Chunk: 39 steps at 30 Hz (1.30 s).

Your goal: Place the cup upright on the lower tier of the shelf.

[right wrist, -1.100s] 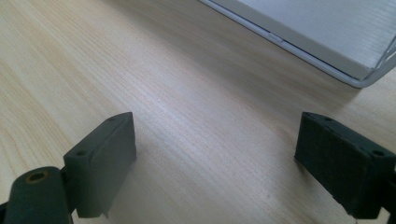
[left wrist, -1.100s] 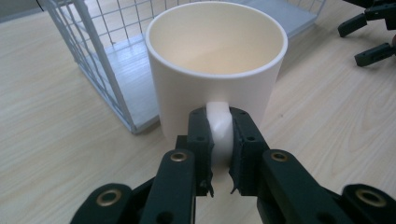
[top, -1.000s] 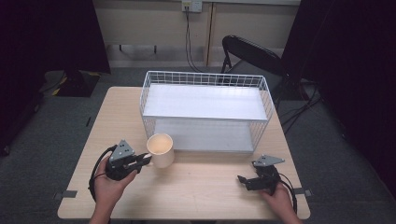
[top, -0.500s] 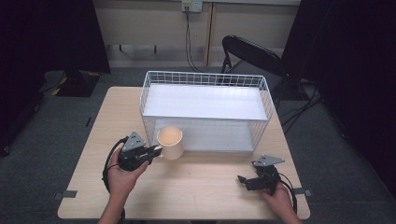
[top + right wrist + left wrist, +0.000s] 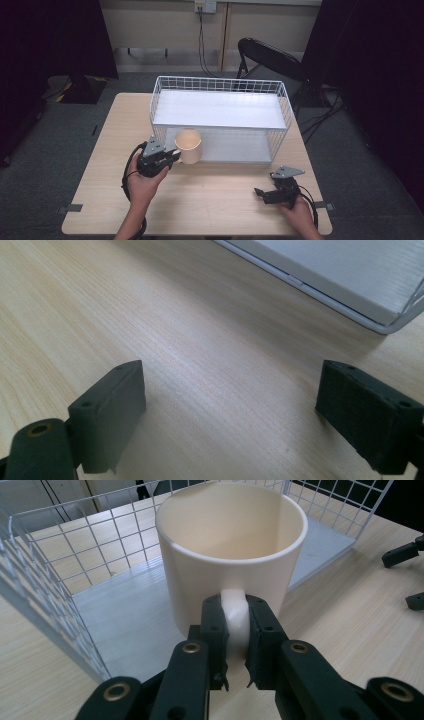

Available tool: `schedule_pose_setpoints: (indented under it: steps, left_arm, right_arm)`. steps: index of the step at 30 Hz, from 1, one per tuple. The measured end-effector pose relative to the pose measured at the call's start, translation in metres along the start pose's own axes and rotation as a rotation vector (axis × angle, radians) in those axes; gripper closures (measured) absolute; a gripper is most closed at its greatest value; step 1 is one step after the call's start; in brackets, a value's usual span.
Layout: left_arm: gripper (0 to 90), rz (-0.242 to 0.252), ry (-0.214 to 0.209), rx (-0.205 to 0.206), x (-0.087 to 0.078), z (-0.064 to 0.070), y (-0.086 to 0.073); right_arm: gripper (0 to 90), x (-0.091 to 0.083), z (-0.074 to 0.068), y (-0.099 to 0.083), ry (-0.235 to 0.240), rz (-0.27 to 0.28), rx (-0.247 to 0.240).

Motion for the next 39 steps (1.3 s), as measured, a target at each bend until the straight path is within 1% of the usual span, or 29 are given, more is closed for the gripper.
schedule_pose_setpoints:
  steps: [1, 3, 4, 6, 8, 11, 12, 14, 15, 17, 19, 21, 23, 26, 27, 30, 31, 32, 34, 36, 39]
  left_arm:
    - [80.4, 0.003, 0.006, 0.006, 0.002, 0.0, 0.0]
    - [80.4, 0.014, 0.02, 0.006, 0.005, 0.001, 0.002]
    - [80.3, 0.013, 0.026, 0.016, 0.006, 0.001, 0.002]
    - [80.4, 0.015, 0.031, 0.012, 0.009, 0.001, 0.004]
    - [80.4, 0.01, 0.043, 0.016, 0.013, 0.002, 0.004]
    - [80.4, 0.009, 0.05, 0.006, 0.018, 0.003, 0.004]
    - [80.4, 0.008, 0.056, 0.014, 0.02, 0.003, 0.003]
    - [80.4, 0.015, 0.06, 0.01, 0.022, 0.004, 0.003]
    - [80.4, 0.015, 0.06, 0.013, 0.024, 0.005, 0.004]
    - [80.4, 0.015, 0.073, 0.028, 0.027, 0.007, 0.004]
    - [80.3, 0.017, 0.077, 0.025, 0.031, 0.008, 0.003]
    - [80.4, 0.008, 0.087, 0.035, 0.034, 0.009, 0.001]
    - [80.3, 0.007, 0.093, 0.024, 0.038, 0.01, -0.001]
    - [80.4, 0.008, 0.102, 0.022, 0.044, 0.013, -0.005]
    - [80.4, 0.005, 0.111, 0.031, 0.045, 0.013, -0.006]
    - [80.3, 0.003, 0.118, 0.021, 0.051, 0.014, -0.009]
    - [80.4, 0.001, 0.12, 0.023, 0.052, 0.014, -0.009]
    - [80.3, 0.005, 0.121, 0.014, 0.054, 0.014, -0.01]
    - [80.4, 0.003, 0.129, 0.024, 0.056, 0.014, -0.01]
    - [80.3, 0.006, 0.129, 0.018, 0.058, 0.014, -0.01]
    - [80.3, 0.011, 0.142, 0.012, 0.063, 0.014, -0.01]
  right_arm:
    - [11.8, 0.0, 0.0, 0.0, 0.0, 0.001, -0.001]
    - [11.8, 0.0, 0.0, 0.0, 0.0, 0.001, -0.001]
    - [11.8, 0.0, 0.0, 0.0, 0.0, 0.0, 0.0]
    - [11.8, 0.0, 0.0, 0.0, 0.0, 0.0, 0.0]
    - [11.8, 0.0, 0.0, 0.0, 0.0, 0.0, 0.0]
    - [11.8, 0.0, 0.0, 0.0, 0.0, 0.0, 0.0]
    - [11.8, 0.0, 0.0, 0.0, 0.0, 0.001, -0.001]
    - [11.8, 0.0, 0.0, 0.0, 0.0, 0.0, 0.0]
    - [11.8, 0.0, 0.0, 0.0, 0.001, 0.001, 0.0]
    - [11.8, 0.0, 0.0, 0.0, 0.0, 0.0, 0.0]
    - [11.8, 0.0, 0.0, 0.0, 0.0, 0.001, -0.001]
    - [11.8, 0.0, 0.0, 0.0, 0.0, 0.0, 0.0]
    - [11.8, 0.0, 0.0, 0.0, 0.0, 0.0, 0.0]
    - [11.8, 0.0, 0.0, 0.0, 0.0, 0.001, 0.0]
    - [11.8, 0.0, 0.0, 0.0, 0.0, 0.001, -0.001]
    - [11.8, 0.0, 0.0, 0.0, 0.0, 0.0, 0.0]
    - [11.8, 0.0, 0.0, 0.0, 0.0, 0.0, 0.0]
    - [11.8, 0.0, 0.0, 0.0, 0.0, 0.001, -0.001]
    - [11.8, 0.0, 0.0, 0.0, 0.0, 0.0, 0.0]
    - [11.8, 0.0, 0.0, 0.0, 0.0, 0.0, 0.0]
    - [11.8, 0.0, 0.0, 0.0, 0.0, 0.0, 0.0]
Point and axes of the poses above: each handheld gripper's, and its own axes: x roughly forward along the jaws, y roughly out of its top, z roughly to its right, the point moved 2 cm from there along x, roughly forward along the jaws, and after that the axes turned 12 degrees about z, right-handed, at the moved point
